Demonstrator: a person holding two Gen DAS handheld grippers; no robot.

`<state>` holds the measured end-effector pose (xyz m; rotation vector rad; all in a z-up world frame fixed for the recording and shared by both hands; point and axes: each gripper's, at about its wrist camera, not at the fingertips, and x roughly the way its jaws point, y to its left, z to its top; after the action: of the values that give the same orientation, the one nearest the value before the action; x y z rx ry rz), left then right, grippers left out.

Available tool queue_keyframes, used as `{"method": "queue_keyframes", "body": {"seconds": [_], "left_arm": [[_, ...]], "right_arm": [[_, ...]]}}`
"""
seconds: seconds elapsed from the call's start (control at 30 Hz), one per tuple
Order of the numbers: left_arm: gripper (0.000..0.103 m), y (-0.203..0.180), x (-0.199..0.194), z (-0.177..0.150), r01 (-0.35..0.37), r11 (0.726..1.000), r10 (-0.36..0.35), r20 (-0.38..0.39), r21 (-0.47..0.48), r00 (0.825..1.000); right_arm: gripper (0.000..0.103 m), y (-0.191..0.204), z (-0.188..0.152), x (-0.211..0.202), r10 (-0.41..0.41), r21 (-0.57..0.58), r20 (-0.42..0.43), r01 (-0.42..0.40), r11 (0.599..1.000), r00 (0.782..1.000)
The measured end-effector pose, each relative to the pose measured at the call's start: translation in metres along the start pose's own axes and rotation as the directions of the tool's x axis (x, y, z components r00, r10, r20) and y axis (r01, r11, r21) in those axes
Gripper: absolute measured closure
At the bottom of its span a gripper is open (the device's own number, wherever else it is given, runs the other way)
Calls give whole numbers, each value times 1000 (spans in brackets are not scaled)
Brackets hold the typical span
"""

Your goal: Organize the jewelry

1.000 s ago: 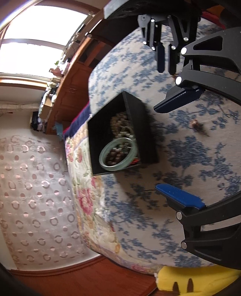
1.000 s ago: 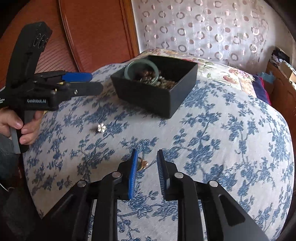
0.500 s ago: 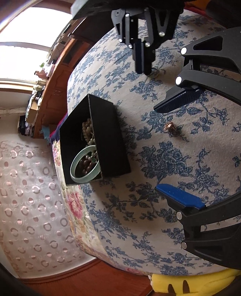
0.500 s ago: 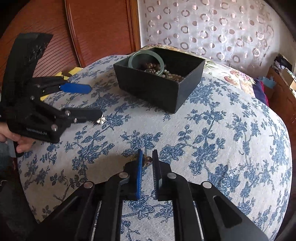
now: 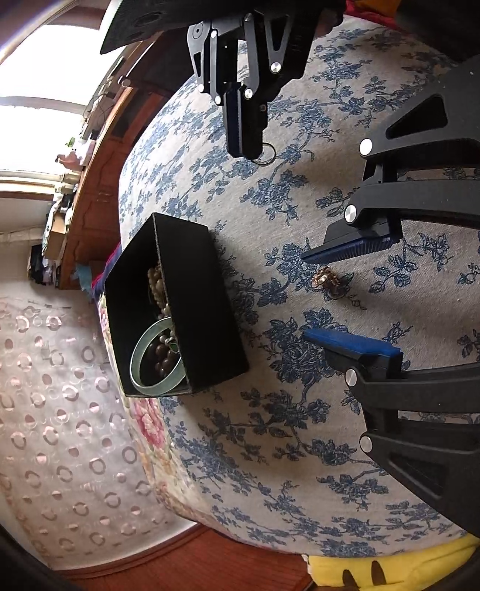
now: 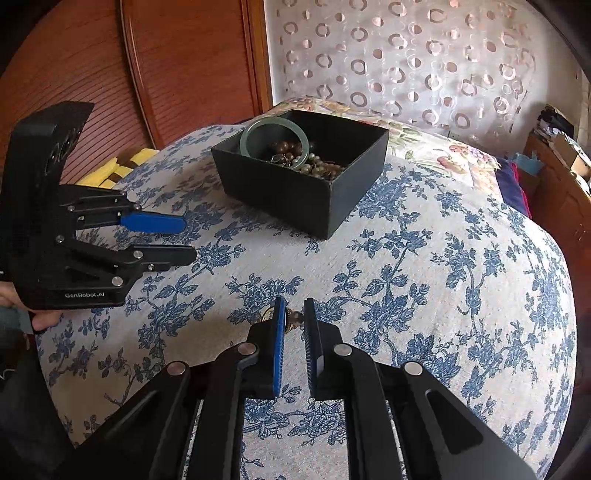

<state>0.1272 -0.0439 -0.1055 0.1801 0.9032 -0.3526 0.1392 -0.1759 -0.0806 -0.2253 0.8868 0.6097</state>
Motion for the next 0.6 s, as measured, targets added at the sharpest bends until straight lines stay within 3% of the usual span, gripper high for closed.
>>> {"method": "queue_keyframes", "body": {"seconds": [0.23,0.4,0.6], "left_arm": [[70,-2,3,-3,1,1000,-1,-8,3,1000],[92,-4,4,-2,9,1000,-9,-7,9,1000],[92,2,-1,1,32,999,-31,11,-29,999]], "right_arm": [[92,-1,0,0,0,1,1,0,1000,1000],[92,-3,2,0,-1,-4,2,1,1000,1000],[92,-3,11,-2,-3,-12,16,3,1000,1000]]}}
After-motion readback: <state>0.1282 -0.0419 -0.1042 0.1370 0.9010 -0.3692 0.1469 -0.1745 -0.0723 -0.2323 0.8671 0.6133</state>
